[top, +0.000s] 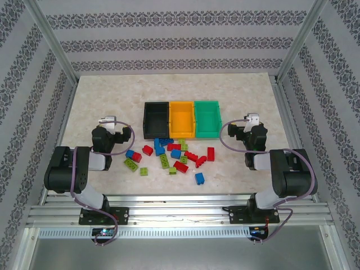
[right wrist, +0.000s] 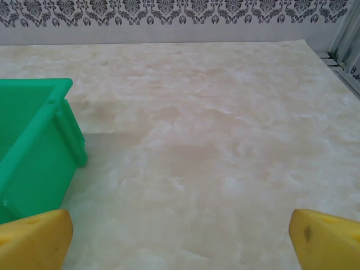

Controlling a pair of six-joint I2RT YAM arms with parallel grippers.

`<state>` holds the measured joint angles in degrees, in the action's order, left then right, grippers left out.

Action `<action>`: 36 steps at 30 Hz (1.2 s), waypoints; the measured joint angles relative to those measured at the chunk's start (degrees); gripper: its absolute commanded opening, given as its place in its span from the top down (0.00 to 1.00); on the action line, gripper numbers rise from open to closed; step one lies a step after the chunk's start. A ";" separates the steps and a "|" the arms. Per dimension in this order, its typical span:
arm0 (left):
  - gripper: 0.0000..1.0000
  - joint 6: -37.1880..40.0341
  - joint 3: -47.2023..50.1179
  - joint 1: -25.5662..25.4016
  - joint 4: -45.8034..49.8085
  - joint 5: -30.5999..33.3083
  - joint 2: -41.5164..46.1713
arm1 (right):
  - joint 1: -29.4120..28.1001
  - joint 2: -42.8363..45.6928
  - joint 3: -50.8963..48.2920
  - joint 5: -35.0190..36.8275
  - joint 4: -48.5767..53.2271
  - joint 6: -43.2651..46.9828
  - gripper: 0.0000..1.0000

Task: Sort the legos into containers by color
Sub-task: Pick up the lego from the middle-left of the table.

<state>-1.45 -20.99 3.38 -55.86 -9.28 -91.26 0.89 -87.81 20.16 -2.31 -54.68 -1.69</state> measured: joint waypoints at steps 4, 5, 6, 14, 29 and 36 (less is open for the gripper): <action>0.01 0.00 0.00 0.00 0.02 -0.11 0.00 | 0.00 0.00 0.00 -0.02 0.00 -0.02 0.02; 0.01 0.02 0.00 0.00 0.02 -0.24 0.00 | 0.00 0.00 0.00 -0.07 0.00 -0.02 0.02; 0.01 0.02 0.00 0.00 0.02 -0.48 0.00 | 0.00 0.00 0.00 -0.11 0.00 -0.02 0.02; 0.01 0.07 0.00 0.00 0.02 -1.14 0.00 | 0.00 0.00 0.02 -0.15 0.00 0.00 0.02; 0.01 0.44 0.00 0.00 0.02 -1.22 0.00 | -0.02 0.00 0.04 -0.13 0.00 0.02 0.02; 0.01 0.46 0.00 0.00 0.02 -1.22 0.00 | -0.02 0.00 0.04 -0.13 0.00 0.02 0.02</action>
<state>-0.99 -20.99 3.38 -55.83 -10.50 -91.26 0.86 -87.81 20.21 -2.44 -54.68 -1.67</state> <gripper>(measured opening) 0.993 0.983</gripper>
